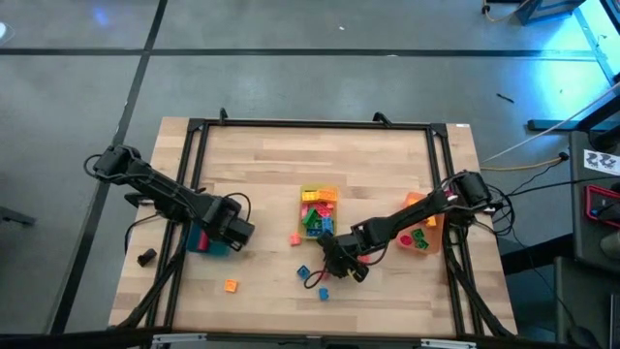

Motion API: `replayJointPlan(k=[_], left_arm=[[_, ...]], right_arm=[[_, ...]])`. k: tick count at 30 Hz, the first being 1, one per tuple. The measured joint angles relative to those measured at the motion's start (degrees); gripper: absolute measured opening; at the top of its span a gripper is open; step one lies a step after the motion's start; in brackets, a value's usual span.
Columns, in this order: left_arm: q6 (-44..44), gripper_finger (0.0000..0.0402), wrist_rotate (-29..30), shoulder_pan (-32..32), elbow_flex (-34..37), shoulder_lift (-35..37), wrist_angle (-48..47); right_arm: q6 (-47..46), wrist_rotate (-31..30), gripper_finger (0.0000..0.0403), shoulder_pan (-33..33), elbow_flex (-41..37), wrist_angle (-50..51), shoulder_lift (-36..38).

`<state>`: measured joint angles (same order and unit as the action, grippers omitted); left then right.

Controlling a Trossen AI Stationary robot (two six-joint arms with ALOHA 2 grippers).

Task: Sort blocks by size
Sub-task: Put the orange cylindrical block into the blue bin

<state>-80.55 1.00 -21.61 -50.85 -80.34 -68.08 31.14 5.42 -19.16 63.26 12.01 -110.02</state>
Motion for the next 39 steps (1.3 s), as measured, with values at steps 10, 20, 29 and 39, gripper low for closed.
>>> replayJointPlan(k=[10, 20, 29, 39], left_arm=[[3.5, 0.0180, -3.8, -0.5, -2.3, 0.4, -0.2], [10.9, 0.0180, -3.1, -0.5, -9.4, 0.4, 0.2], [16.6, 0.0180, -0.5, -0.5, -10.6, 0.4, 16.7], [29.6, 0.0180, 19.4, 2.0, -10.6, 0.1, 35.9]], right_arm=[[0.0, 0.3, 0.0133, 0.0, 0.0, 0.2, 0.1], [-1.0, -1.9, 0.0147, 0.0, 5.7, 7.7, 1.8], [0.9, -19.8, 0.0139, 0.0, 15.3, 17.2, 1.8], [2.1, -36.3, 0.0137, 0.1, 20.1, 18.1, 1.8]])
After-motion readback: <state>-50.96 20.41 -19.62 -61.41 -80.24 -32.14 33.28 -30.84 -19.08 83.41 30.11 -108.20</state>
